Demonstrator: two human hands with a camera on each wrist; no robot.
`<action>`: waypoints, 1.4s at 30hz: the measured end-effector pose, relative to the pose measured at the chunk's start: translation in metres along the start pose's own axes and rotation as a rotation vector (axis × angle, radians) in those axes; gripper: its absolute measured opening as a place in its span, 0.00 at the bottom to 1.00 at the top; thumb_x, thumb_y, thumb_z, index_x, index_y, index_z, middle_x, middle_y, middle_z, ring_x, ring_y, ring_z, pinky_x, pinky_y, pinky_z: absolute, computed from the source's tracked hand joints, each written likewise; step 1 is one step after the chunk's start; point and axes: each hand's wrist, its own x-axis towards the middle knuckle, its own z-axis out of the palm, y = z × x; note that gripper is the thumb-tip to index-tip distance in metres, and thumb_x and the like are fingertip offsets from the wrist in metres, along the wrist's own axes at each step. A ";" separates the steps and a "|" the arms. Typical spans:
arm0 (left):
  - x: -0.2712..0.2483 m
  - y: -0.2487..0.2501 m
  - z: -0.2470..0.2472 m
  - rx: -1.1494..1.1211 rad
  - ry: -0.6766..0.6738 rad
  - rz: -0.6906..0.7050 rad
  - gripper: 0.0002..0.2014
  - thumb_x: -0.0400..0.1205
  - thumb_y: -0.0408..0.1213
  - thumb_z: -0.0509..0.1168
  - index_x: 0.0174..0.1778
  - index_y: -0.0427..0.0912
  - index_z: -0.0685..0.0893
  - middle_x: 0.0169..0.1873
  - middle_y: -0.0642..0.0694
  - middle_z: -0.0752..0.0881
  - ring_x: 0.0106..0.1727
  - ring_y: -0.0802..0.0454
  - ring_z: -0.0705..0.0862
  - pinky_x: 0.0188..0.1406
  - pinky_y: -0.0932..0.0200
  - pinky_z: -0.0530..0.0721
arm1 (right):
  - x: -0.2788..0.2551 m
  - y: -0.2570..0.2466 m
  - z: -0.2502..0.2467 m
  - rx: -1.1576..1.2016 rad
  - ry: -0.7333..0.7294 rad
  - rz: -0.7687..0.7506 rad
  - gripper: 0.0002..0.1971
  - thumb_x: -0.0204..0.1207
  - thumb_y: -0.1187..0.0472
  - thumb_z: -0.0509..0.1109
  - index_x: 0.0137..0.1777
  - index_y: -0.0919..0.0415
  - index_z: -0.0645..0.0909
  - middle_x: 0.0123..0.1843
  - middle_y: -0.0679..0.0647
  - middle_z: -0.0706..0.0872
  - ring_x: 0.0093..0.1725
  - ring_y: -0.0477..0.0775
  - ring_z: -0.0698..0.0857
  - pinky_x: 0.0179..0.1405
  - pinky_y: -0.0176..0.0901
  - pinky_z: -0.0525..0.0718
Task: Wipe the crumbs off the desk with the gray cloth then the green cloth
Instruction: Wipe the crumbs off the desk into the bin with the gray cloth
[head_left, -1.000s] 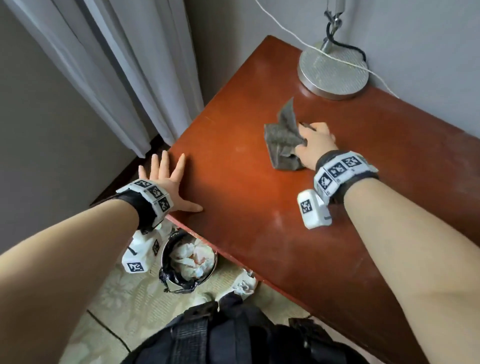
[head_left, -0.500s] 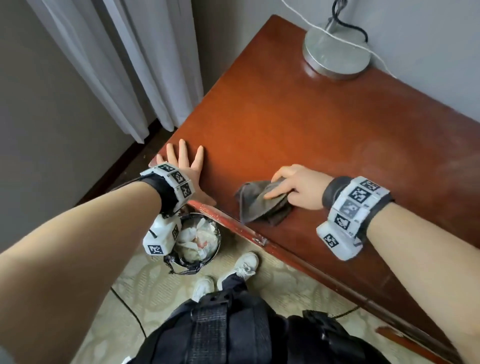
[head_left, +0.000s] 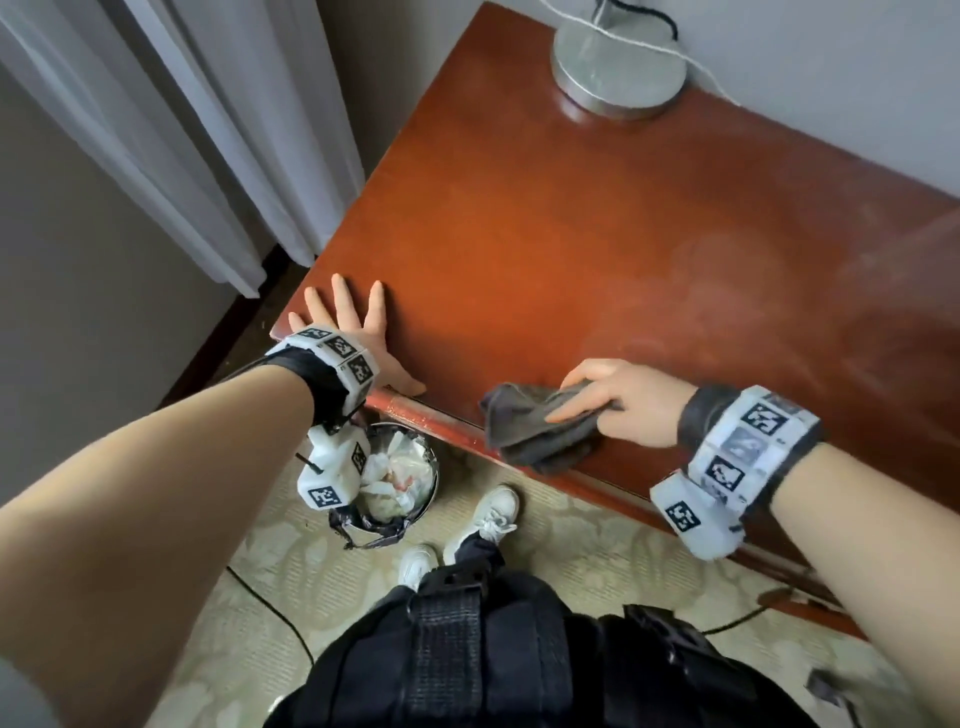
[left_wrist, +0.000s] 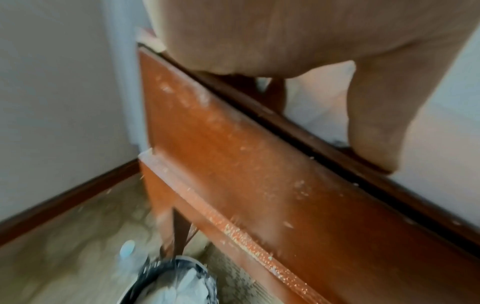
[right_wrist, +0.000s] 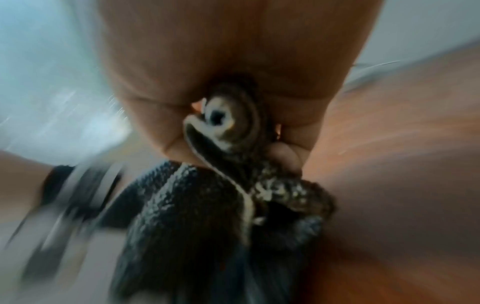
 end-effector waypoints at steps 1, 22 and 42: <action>-0.002 0.004 -0.001 0.013 0.012 0.025 0.64 0.63 0.66 0.72 0.79 0.57 0.30 0.78 0.40 0.27 0.79 0.34 0.28 0.77 0.32 0.37 | -0.009 0.007 -0.013 0.109 0.128 0.067 0.29 0.74 0.77 0.58 0.67 0.47 0.79 0.64 0.47 0.72 0.67 0.49 0.72 0.54 0.21 0.65; 0.002 0.078 0.000 0.165 -0.036 0.140 0.62 0.62 0.74 0.66 0.77 0.60 0.27 0.78 0.40 0.25 0.79 0.32 0.30 0.75 0.28 0.43 | -0.045 0.036 -0.027 0.189 0.211 0.189 0.29 0.71 0.79 0.59 0.62 0.48 0.83 0.63 0.48 0.77 0.62 0.44 0.73 0.56 0.24 0.65; -0.004 0.077 0.004 0.099 0.002 0.142 0.58 0.67 0.68 0.68 0.78 0.61 0.30 0.79 0.42 0.26 0.79 0.34 0.30 0.75 0.29 0.41 | -0.070 -0.004 -0.003 0.158 0.380 0.342 0.28 0.75 0.74 0.56 0.65 0.45 0.80 0.68 0.50 0.72 0.73 0.53 0.68 0.70 0.37 0.62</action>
